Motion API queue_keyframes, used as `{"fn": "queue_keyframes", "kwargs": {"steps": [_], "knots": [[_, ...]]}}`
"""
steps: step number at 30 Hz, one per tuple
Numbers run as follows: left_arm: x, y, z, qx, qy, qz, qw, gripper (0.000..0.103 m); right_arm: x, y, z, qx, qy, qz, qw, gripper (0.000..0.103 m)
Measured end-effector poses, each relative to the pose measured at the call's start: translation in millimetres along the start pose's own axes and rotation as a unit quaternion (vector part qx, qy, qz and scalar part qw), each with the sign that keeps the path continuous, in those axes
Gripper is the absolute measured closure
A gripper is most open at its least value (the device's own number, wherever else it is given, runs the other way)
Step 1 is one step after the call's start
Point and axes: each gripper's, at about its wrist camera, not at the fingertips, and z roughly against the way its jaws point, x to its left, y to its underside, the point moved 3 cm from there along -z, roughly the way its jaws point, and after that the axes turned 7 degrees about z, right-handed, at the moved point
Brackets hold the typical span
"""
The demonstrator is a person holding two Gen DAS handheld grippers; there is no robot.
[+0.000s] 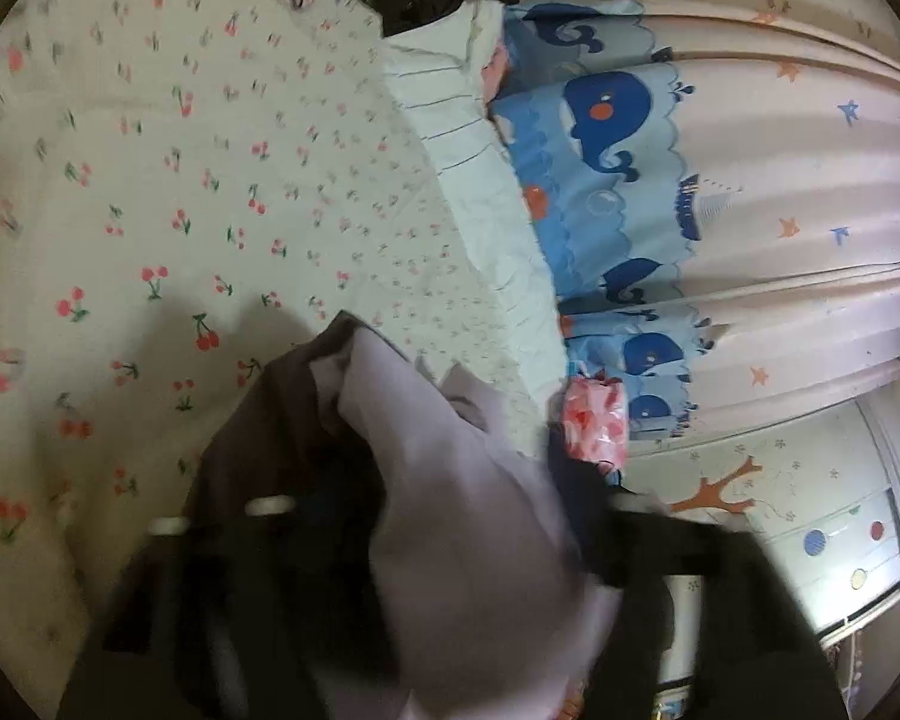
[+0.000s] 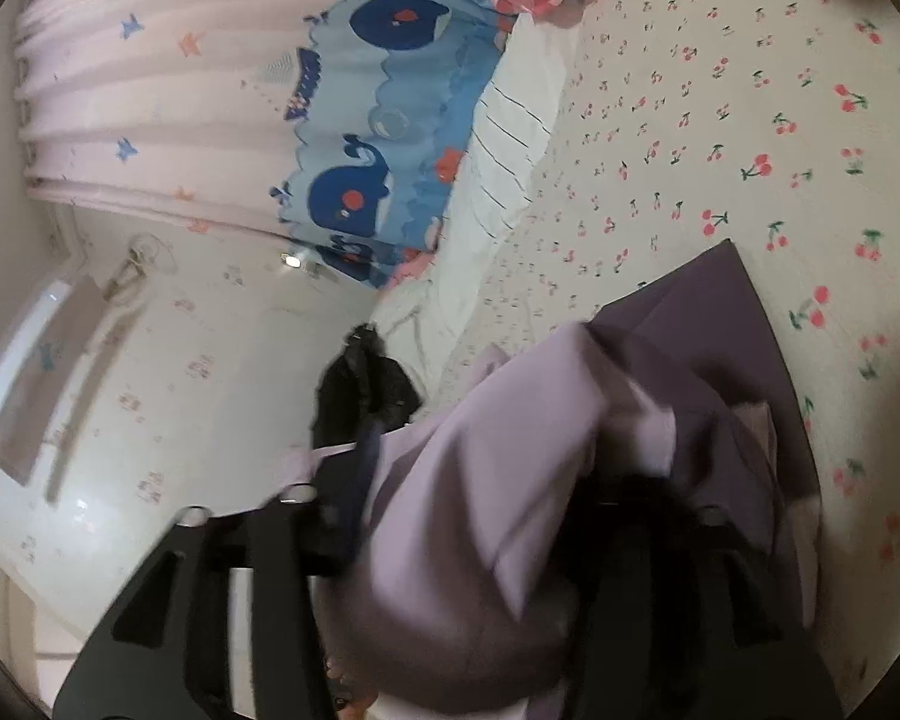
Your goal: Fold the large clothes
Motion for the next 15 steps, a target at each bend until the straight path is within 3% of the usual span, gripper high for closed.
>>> {"fn": "queue_keyframes", "kwargs": {"steps": [1, 3, 6, 8, 10, 12, 14, 15], "knots": [[-2, -1, 12, -0.011, 0.008, 0.005, 0.9999, 0.018, 3, 0, 10, -0.007, -0.012, -0.009, 1.0, 0.035], [-13, -5, 46, -0.042, 0.02, 0.003, 0.9989, 0.008, 11, -1, 32, -0.023, 0.0, -0.017, 1.0, 0.01], [-46, 10, 91, -0.109, -0.025, -0.087, 0.9899, 0.008, 23, 3, 50, -0.016, 0.023, 0.001, 1.0, 0.006], [-72, 34, 103, -0.133, -0.062, -0.169, 0.9745, 0.008, 42, 10, 61, -0.015, 0.066, 0.047, 0.997, 0.006], [-99, 64, 95, -0.134, -0.094, -0.257, 0.9524, 0.008, 73, 18, 63, -0.018, 0.101, 0.125, 0.987, 0.006], [-128, 100, 72, -0.125, -0.116, -0.348, 0.9219, 0.007, 97, 23, 56, -0.02, 0.133, 0.177, 0.975, 0.006], [-154, 139, 37, -0.114, -0.128, -0.441, 0.8808, 0.007, 128, 30, 35, -0.01, 0.167, 0.251, 0.953, 0.006], [-160, 152, 22, -0.108, -0.13, -0.469, 0.8669, 0.007, 135, 34, 25, -0.002, 0.183, 0.279, 0.943, 0.006]]}}
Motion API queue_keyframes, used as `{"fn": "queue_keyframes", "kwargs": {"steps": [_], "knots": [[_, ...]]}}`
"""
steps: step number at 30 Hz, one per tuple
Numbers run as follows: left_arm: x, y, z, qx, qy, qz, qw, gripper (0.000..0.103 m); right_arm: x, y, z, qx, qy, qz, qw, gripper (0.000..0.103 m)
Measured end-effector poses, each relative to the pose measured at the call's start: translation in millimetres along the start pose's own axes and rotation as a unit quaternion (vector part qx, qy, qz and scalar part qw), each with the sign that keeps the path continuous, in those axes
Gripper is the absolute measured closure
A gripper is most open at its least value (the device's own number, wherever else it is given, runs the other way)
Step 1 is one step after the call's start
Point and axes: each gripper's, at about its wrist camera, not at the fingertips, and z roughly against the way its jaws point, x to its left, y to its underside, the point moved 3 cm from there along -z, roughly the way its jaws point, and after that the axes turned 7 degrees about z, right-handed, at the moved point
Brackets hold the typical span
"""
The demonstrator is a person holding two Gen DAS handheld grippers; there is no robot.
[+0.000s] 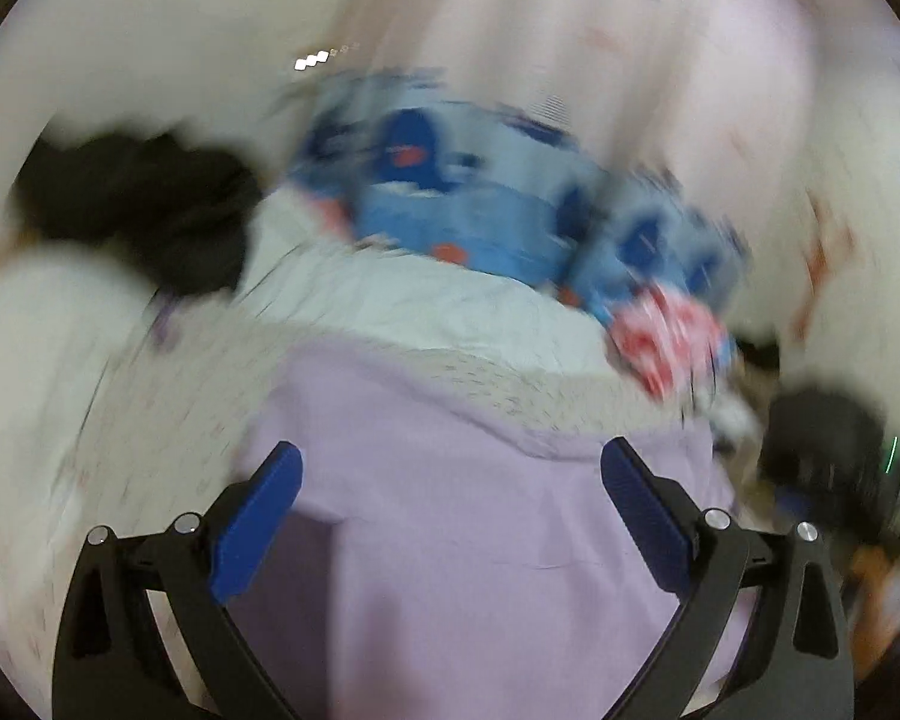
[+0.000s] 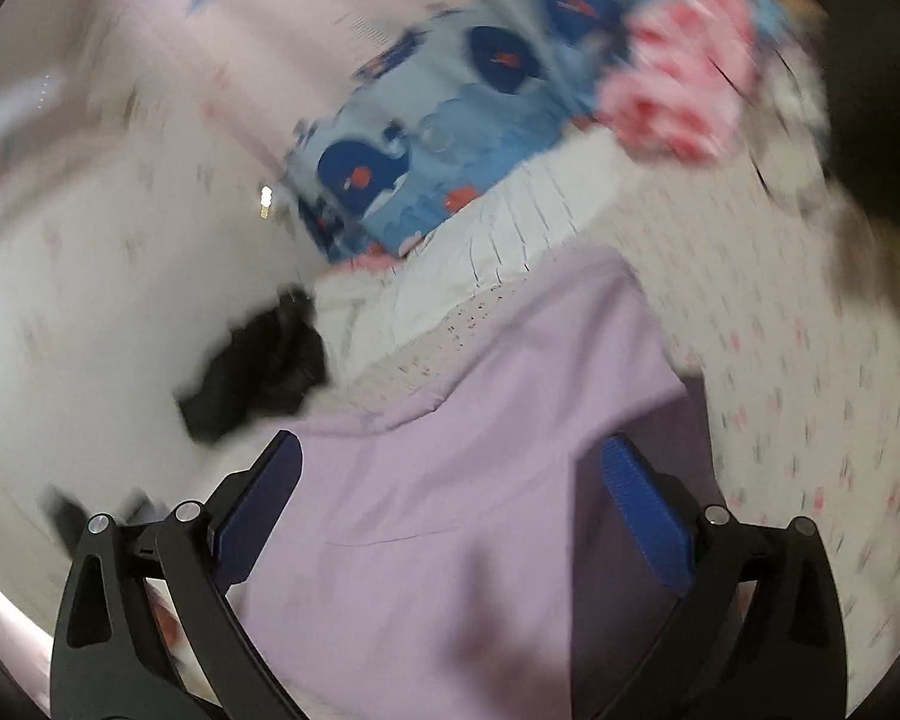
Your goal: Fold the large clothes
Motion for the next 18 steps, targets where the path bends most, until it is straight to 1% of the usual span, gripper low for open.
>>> {"fn": "queue_keyframes", "kwargs": {"steps": [1, 3, 6, 8, 9, 10, 11, 12, 13, 14, 15, 16, 18], "knots": [[-18, 4, -13, 0.005, 0.003, -0.028, 0.9996, 0.007, 16, -1, -14, 0.015, 0.029, 0.048, 0.998, 0.006], [-41, 10, -36, 0.006, 0.001, -0.059, 0.9982, 0.007, 34, 0, -45, 0.036, 0.071, 0.109, 0.991, 0.006], [-57, 10, -75, -0.005, -0.025, -0.088, 0.9958, 0.007, 36, -6, -92, 0.05, 0.106, 0.139, 0.983, 0.006], [-57, 8, -96, -0.014, -0.046, -0.1, 0.9938, 0.007, 30, -12, -130, 0.054, 0.143, 0.165, 0.974, 0.006], [-52, 11, -116, -0.005, -0.061, -0.105, 0.9926, 0.007, 22, -10, -156, 0.069, 0.169, 0.18, 0.967, 0.006], [-50, 15, -129, 0.006, -0.071, -0.104, 0.992, 0.007, 10, -3, -178, 0.089, 0.186, 0.184, 0.961, 0.006], [-36, 24, -152, 0.034, -0.082, -0.091, 0.9919, 0.007, -7, 7, -204, 0.124, 0.194, 0.176, 0.957, 0.006], [-27, 33, -170, 0.057, -0.09, -0.075, 0.9915, 0.008, -26, 18, -230, 0.159, 0.181, 0.147, 0.959, 0.006], [-15, 40, -186, 0.081, -0.09, -0.054, 0.9912, 0.008, -36, 20, -242, 0.165, 0.168, 0.124, 0.964, 0.006], [-8, 44, -195, 0.089, -0.097, -0.046, 0.9902, 0.007, -39, 19, -248, 0.16, 0.167, 0.113, 0.966, 0.006], [-9, 47, -201, 0.091, -0.103, -0.048, 0.9893, 0.007, -38, 18, -253, 0.163, 0.175, 0.117, 0.964, 0.006], [-10, 50, -205, 0.094, -0.111, -0.054, 0.9879, 0.007, -36, 20, -261, 0.178, 0.187, 0.13, 0.957, 0.006], [-12, 58, -207, 0.1, -0.121, -0.071, 0.9851, 0.007, -31, 23, -264, 0.198, 0.198, 0.143, 0.949, 0.006]]}}
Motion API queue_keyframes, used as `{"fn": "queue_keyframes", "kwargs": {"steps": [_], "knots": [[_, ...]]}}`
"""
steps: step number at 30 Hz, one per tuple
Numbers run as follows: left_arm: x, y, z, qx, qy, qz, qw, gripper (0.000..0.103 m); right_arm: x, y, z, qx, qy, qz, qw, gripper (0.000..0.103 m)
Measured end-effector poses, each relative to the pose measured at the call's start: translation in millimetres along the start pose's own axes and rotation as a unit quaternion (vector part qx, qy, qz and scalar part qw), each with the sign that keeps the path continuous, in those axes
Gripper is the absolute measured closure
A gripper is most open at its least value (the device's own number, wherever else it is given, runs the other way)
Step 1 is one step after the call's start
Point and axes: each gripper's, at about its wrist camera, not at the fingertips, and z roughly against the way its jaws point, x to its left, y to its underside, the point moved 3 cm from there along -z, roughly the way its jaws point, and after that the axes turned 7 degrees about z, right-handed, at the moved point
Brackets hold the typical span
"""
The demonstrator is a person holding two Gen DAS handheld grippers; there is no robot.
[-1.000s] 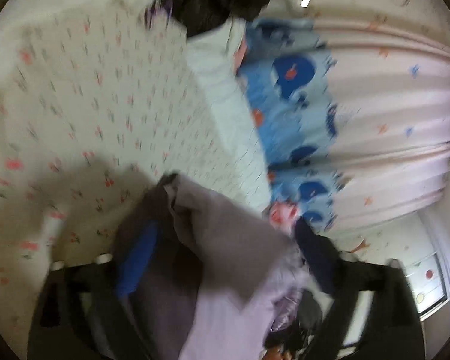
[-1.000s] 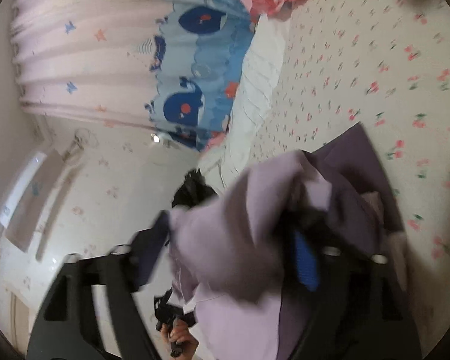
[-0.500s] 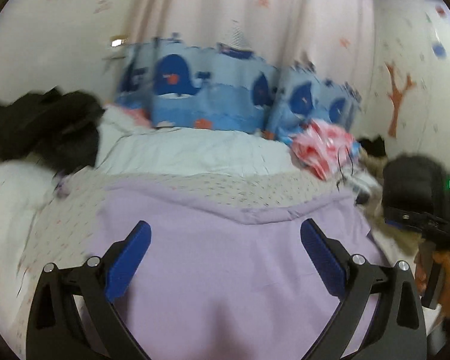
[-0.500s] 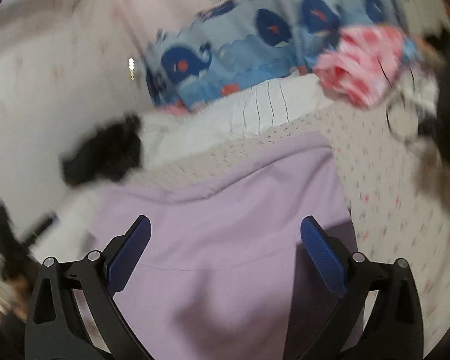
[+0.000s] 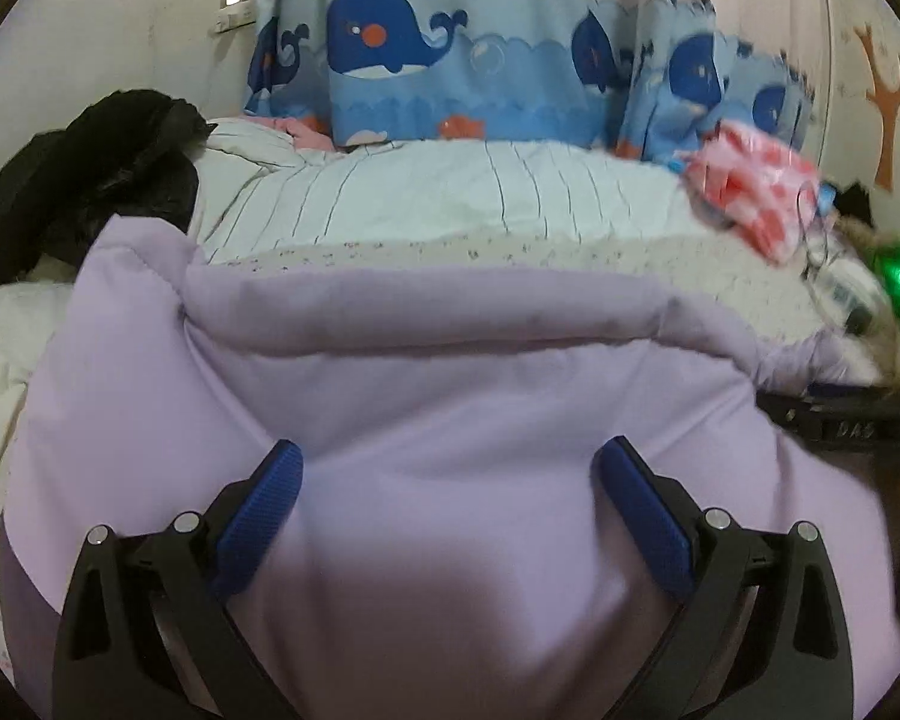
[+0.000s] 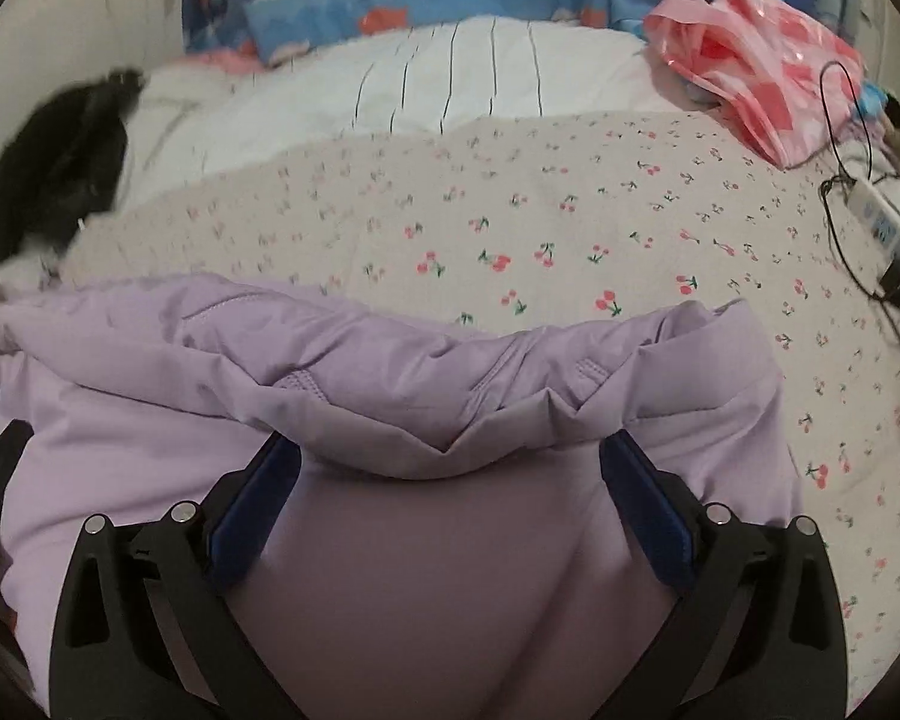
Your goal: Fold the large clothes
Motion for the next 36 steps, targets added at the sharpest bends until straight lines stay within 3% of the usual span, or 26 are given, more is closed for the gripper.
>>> {"fn": "queue_keyframes", "kwargs": {"steps": [3, 7, 8, 10, 11, 13, 19, 20, 22, 23, 25, 30, 33, 36], "knots": [[2, 6, 1, 0.003, -0.002, -0.001, 1.0, 0.007, -1, -4, 4, 0.018, 0.008, 0.011, 1.0, 0.006], [0, 3, -2, 0.013, 0.003, 0.0, 0.9999, 0.007, 4, -24, 37, -0.066, 0.028, 0.037, 0.997, 0.006], [1, 3, -5, 0.015, 0.005, 0.002, 0.9999, 0.007, 3, -26, 34, -0.068, 0.032, 0.038, 0.996, 0.006], [3, 4, -7, 0.015, 0.008, 0.005, 0.9998, 0.007, -8, -23, 0, -0.014, 0.014, 0.013, 1.0, 0.006], [2, 4, -7, 0.012, 0.009, 0.005, 0.9999, 0.007, -15, -19, -17, 0.01, -0.018, -0.013, 1.0, 0.006], [0, 4, -8, 0.012, 0.008, 0.002, 0.9999, 0.007, -24, -16, -25, 0.004, -0.033, -0.034, 0.999, 0.006], [-1, 10, -8, 0.005, 0.003, -0.004, 1.0, 0.007, -20, -20, -14, 0.015, -0.014, -0.014, 1.0, 0.007], [-1, 10, -10, 0.009, 0.003, -0.003, 1.0, 0.007, -18, -26, -2, -0.003, -0.004, -0.006, 1.0, 0.007], [3, 9, -20, 0.035, 0.01, 0.006, 0.9993, 0.007, -20, -26, 19, -0.053, 0.021, 0.003, 0.998, 0.007], [4, 8, -27, 0.052, 0.013, 0.012, 0.9985, 0.007, -30, -20, 11, -0.046, 0.022, -0.015, 0.999, 0.007], [5, 7, -38, 0.076, 0.016, 0.021, 0.9967, 0.006, -45, -7, -20, -0.003, -0.026, -0.06, 0.998, 0.007], [3, 11, -55, 0.111, 0.004, 0.019, 0.9937, 0.006, -40, -17, -16, 0.025, 0.009, -0.039, 0.999, 0.007], [5, 12, -53, 0.109, 0.007, 0.022, 0.9938, 0.006, -18, -14, 44, -0.03, 0.018, -0.021, 0.999, 0.007], [9, 13, -47, 0.096, 0.017, 0.028, 0.9949, 0.006, -7, 10, 68, -0.075, 0.054, 0.017, 0.996, 0.007]]}}
